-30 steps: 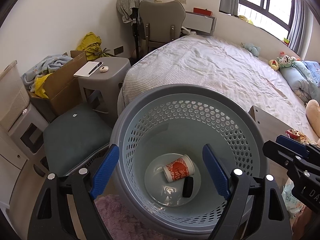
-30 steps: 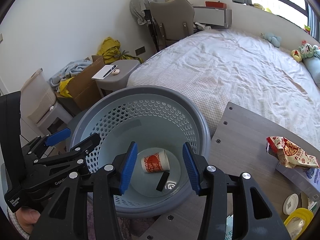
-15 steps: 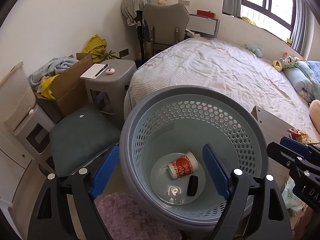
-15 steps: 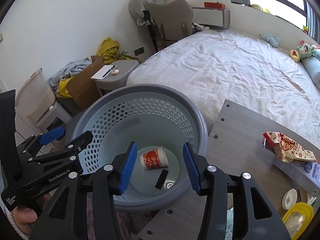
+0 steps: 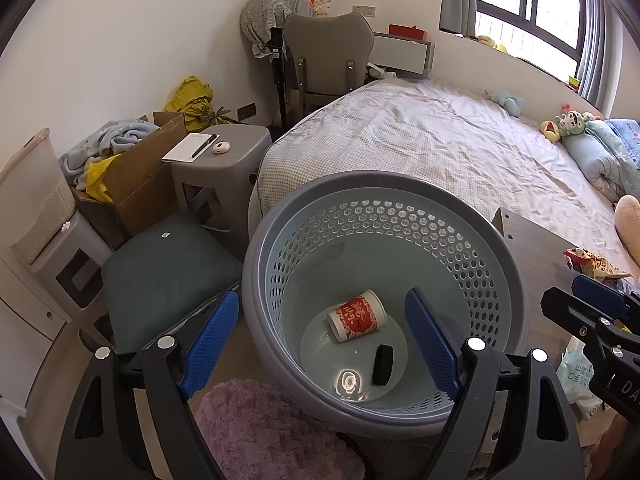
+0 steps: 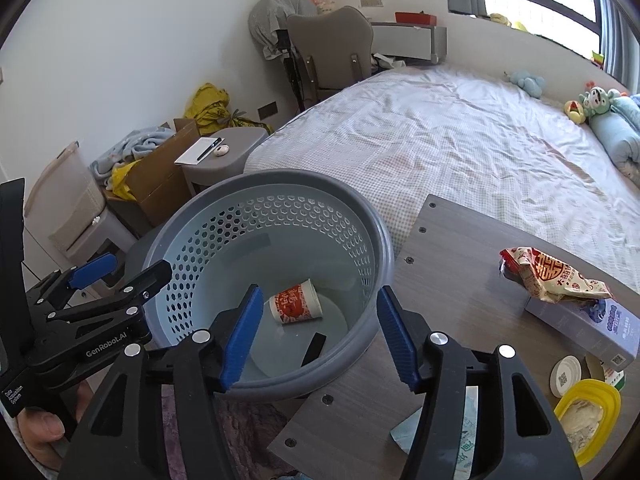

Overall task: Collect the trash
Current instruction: 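Move both tools back over the table toward the wipes packet and yellow lid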

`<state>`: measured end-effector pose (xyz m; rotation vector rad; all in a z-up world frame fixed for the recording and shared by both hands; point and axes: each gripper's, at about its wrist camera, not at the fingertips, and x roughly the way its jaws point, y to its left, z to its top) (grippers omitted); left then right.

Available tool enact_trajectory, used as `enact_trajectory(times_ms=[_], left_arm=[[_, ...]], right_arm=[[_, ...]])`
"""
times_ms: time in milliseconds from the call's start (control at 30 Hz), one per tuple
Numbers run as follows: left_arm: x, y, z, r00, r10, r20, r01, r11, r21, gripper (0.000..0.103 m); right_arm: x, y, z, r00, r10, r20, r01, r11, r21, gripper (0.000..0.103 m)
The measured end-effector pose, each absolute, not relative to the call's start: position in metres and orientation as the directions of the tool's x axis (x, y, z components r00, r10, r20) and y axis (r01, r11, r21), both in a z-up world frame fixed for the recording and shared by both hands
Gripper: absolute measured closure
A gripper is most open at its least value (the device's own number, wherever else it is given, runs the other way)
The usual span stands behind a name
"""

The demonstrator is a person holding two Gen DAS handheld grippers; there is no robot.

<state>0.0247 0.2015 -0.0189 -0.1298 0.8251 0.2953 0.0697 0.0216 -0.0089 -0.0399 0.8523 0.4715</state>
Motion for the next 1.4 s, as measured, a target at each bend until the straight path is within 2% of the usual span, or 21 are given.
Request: enact_trajectory(times_ms=[367, 900, 1400], left_arm=[[0.015, 0.167, -0.012, 0.664, 0.161, -0.73, -0.236, 0.972, -0.001, 0.021], [0.003, 0.056, -0.009, 0.669, -0.055, -0.741, 0.021, 0.998, -0.056, 0.021], [-0.011, -0.034, -0.044, 0.555, -0.136, -0.821, 0.158, 0.986, -0.056, 0.021]], right_arm=[[0.044, -0.03, -0.006, 0.61, 0.333, -0.719, -0.33, 0.932, 0.152, 0.035], [-0.022, -0.147, 0.001, 0.695, 0.171, -0.699, -0.107, 0.985, 0.135, 0.031], [-0.065, -0.222, -0.006, 0.727, 0.153, -0.669, -0.013, 0.978, 0.209, 0.03]])
